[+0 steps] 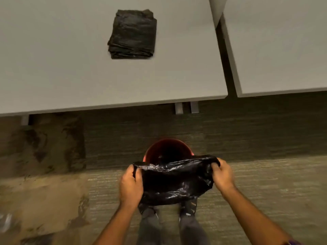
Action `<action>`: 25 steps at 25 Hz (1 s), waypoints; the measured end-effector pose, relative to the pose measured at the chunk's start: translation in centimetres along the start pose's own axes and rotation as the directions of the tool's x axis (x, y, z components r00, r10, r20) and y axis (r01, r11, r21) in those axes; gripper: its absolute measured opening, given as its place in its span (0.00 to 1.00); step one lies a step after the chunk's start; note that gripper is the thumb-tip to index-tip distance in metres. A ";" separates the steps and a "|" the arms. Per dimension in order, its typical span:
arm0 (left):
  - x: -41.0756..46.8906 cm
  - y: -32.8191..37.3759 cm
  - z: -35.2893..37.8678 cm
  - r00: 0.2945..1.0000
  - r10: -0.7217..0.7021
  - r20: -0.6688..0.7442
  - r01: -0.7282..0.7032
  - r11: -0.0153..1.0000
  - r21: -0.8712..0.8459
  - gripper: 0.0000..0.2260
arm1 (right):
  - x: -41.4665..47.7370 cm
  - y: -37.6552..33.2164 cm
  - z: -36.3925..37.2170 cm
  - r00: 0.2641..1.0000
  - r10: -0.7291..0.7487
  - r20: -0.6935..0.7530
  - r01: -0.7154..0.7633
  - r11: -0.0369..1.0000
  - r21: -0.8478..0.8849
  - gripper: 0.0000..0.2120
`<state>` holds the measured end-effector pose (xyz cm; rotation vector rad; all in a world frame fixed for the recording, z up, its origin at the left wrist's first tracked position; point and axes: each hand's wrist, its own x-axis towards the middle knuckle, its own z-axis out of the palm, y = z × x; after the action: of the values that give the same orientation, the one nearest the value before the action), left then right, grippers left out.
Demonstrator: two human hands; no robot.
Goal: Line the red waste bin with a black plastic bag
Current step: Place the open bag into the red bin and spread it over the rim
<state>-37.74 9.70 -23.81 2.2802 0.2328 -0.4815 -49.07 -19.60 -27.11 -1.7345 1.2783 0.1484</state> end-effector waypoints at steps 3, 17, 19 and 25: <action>4.7 -3.2 3.1 0.984 -0.075 0.163 0.091 0.991 -0.096 0.09 | 4.7 3.2 1.8 0.989 0.095 0.111 -0.081 0.989 -0.127 0.10; 19.9 -11.1 6.3 0.593 -0.337 0.732 0.714 0.641 -0.283 0.26 | 17.8 6.0 7.9 0.821 0.305 0.483 -0.527 0.731 0.434 0.10; 20.9 -10.6 8.6 0.650 -0.326 0.686 0.695 0.619 -0.365 0.26 | 19.2 5.4 10.0 0.835 0.333 0.439 -0.533 0.689 0.492 0.11; 24.4 -9.2 13.9 0.818 -0.400 0.414 0.571 0.654 -0.496 0.11 | 22.8 4.0 13.1 0.901 0.338 0.272 -0.416 0.850 0.324 0.19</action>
<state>-22.10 6.23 -48.66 1.4709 0.7704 -0.8545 -36.66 -25.63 -49.90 -1.0965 1.3796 0.2852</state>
